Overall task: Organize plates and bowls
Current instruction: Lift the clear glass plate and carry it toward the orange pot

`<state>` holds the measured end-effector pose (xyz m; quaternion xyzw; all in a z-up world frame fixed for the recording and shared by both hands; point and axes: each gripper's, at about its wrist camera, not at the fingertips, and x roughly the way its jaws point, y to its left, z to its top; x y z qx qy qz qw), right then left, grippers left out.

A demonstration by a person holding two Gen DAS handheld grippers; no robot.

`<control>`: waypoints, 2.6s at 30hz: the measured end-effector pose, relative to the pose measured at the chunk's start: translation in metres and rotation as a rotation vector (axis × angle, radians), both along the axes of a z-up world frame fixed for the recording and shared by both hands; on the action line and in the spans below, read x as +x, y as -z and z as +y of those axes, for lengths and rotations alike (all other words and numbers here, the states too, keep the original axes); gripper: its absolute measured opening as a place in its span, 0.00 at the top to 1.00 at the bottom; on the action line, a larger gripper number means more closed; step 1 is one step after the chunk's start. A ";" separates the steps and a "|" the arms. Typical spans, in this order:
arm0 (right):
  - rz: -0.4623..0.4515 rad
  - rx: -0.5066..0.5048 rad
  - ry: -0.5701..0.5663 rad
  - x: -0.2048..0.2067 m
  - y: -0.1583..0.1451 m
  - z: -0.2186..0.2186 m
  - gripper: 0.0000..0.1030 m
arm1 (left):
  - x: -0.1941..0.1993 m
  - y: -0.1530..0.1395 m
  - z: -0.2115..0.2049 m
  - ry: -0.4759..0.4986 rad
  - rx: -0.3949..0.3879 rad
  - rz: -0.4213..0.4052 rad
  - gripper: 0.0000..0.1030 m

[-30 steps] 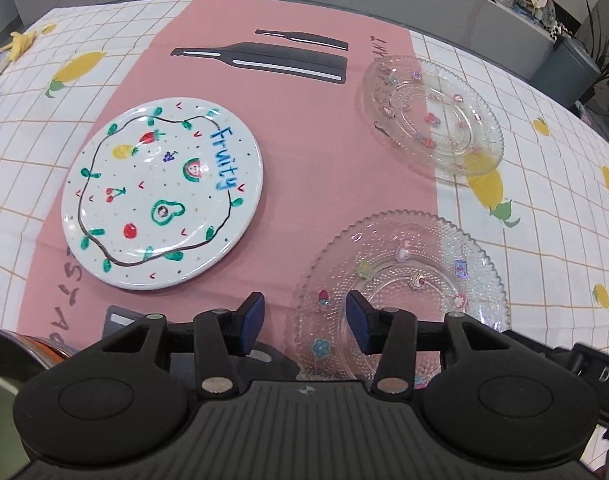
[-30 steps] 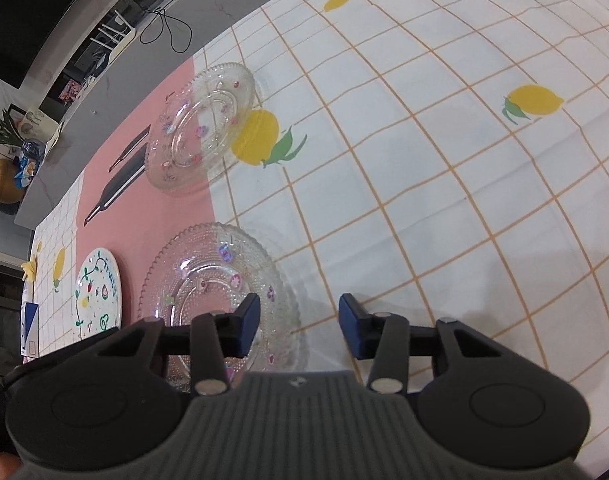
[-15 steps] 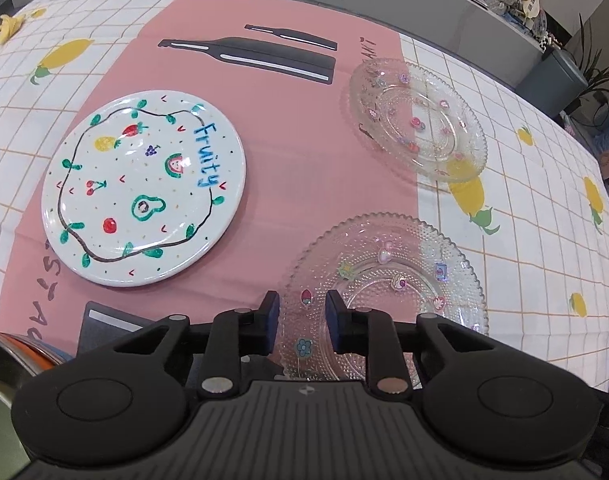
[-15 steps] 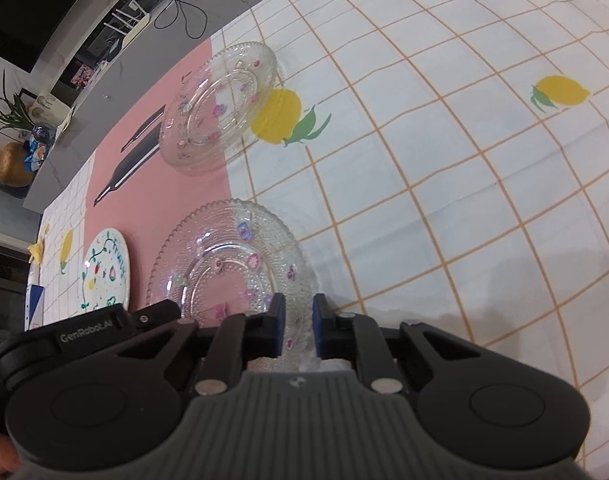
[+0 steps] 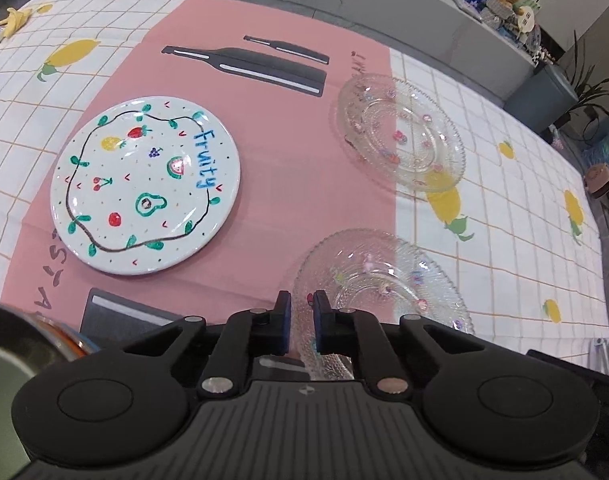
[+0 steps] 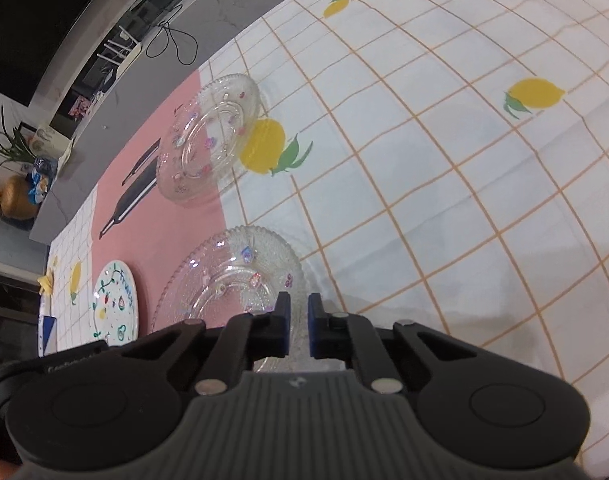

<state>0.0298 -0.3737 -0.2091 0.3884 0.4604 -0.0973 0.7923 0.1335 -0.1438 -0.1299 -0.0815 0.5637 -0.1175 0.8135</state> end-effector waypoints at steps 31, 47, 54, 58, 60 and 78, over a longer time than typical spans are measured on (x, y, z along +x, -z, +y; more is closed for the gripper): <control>-0.029 -0.045 0.002 -0.089 -0.025 -0.023 0.94 | -0.100 -0.014 -0.009 0.077 -0.104 -0.078 0.88; 0.024 -0.084 -0.065 -0.089 -0.014 -0.012 0.94 | -0.112 0.006 0.000 0.066 -0.091 -0.054 0.88; 0.035 -0.090 -0.090 -0.089 -0.012 -0.007 0.94 | -0.116 0.013 0.002 0.061 -0.066 -0.046 0.88; 0.043 -0.101 -0.098 -0.087 -0.010 -0.005 0.93 | -0.117 0.015 0.002 0.062 -0.059 -0.046 0.88; 0.047 -0.102 -0.101 -0.085 -0.009 -0.004 0.92 | -0.116 0.016 0.002 0.058 -0.051 -0.056 0.88; 0.092 -0.136 -0.156 -0.074 0.002 0.010 0.84 | -0.110 0.022 0.004 0.059 -0.032 -0.054 0.88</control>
